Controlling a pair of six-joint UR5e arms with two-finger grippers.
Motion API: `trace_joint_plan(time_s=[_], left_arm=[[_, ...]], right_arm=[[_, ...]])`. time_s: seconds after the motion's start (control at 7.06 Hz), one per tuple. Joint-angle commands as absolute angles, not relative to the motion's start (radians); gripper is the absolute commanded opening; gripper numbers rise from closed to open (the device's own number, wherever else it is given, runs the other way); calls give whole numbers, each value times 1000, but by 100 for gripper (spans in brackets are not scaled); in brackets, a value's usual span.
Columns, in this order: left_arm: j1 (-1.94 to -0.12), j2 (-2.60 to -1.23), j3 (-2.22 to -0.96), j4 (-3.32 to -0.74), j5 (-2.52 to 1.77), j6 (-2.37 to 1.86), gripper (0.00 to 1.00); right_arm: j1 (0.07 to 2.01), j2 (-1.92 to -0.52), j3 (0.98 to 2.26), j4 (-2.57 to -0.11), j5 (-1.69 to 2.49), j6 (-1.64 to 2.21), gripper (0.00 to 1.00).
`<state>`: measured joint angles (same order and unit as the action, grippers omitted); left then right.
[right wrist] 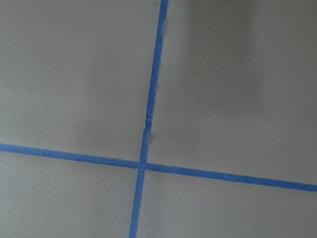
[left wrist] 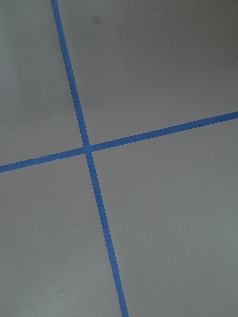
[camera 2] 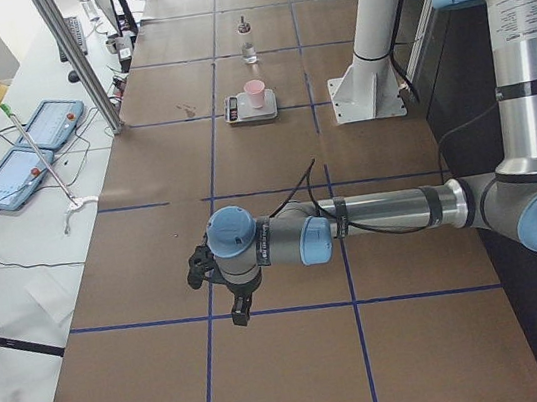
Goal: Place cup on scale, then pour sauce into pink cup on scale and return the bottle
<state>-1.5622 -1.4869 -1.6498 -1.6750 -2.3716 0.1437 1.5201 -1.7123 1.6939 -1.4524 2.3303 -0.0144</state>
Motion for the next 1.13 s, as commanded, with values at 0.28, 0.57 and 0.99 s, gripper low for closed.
trace_joint_plan(time_s=[0.28,0.57,0.99], left_arm=[[-1563,-1480,-1649,-1690,-2372,144,100],[-1565,-1468,-1651,-1694,-2372,144,100],[-1563,-1471,-1652,-1694,-2372,143,100]], right_arm=[[1519,-1704,1684,-1447,2330,-11,100],[1519,-1704,1684,-1448,2332,-11,100],[1519,-1704,1684,-1450,2332,-11,100]])
